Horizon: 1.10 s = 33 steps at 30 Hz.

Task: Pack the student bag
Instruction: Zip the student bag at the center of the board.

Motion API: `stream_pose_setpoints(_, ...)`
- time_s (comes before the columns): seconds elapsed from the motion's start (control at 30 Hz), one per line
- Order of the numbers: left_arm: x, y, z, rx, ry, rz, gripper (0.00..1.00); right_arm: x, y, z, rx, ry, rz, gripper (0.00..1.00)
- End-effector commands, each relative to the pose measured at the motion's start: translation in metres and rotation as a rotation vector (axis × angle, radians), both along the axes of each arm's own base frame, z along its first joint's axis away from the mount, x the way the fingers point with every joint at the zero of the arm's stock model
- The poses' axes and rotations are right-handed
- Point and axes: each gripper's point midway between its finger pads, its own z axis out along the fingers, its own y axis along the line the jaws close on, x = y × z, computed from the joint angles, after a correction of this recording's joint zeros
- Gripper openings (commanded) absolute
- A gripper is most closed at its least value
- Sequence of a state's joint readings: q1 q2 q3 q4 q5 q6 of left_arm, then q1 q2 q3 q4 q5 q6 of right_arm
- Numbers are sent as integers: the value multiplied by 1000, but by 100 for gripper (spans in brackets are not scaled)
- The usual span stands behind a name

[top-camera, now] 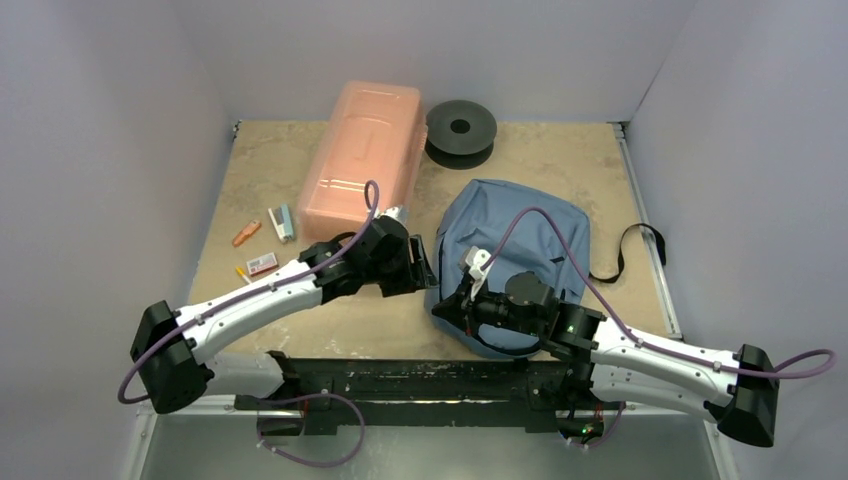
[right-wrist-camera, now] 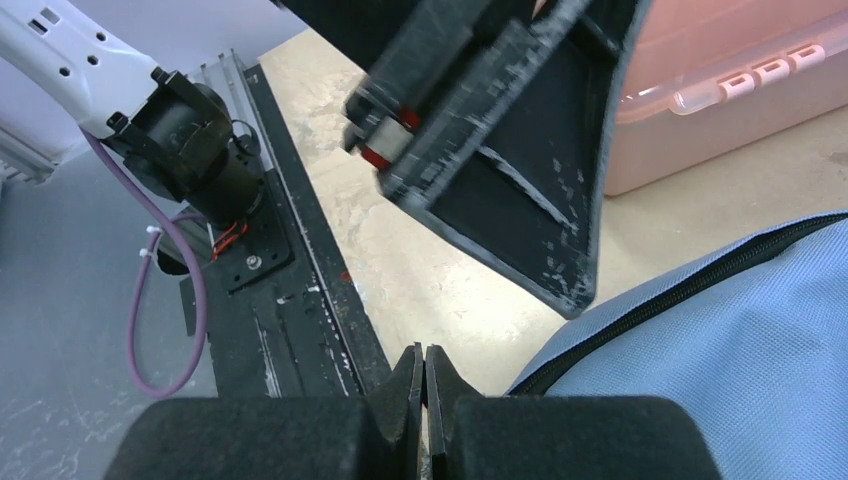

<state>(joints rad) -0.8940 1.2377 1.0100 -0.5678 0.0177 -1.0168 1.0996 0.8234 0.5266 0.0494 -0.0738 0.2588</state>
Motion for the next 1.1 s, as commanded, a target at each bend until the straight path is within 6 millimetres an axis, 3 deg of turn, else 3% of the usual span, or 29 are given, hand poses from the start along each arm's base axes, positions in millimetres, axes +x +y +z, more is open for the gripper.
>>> stream_pose_setpoints(0.0, 21, -24, 1, -82, -5, 155, 56, -3, 5, 23, 61, -54, 37, 0)
stream_pose_setpoints(0.07, 24, -35, -7, -79, 3, 140, 53, -2, 5, 22, 48, -54, 35, 0)
stream_pose_setpoints(0.2, 33, -43, -18, -51, -20, 137, 37, -4, 5, 24, 51, -54, 43, 0)
stream_pose_setpoints(0.37, 52, -45, -2, 10, -147, 80, 1, -7, 6, 25, 48, -61, 66, 0)
stream_pose_setpoints(0.5, 79, -30, 17, 64, -244, 103, 0, -17, 9, 27, 50, -59, 134, 0)
stream_pose_setpoints(0.7, 134, 20, 40, 147, -305, 219, 0, -18, 2, 18, 38, -30, 103, 0)
stream_pose_setpoints(0.83, 158, 24, 55, 175, -358, 200, 0, -17, -11, 28, 92, -32, 52, 0)
stream_pose_setpoints(0.97, 177, 23, 54, 197, -362, 183, 0, -10, -29, 38, 162, -18, -57, 0)
stream_pose_setpoints(1.07, 189, 21, 56, 208, -374, 165, 0, -8, -42, 27, 164, 18, -116, 0)
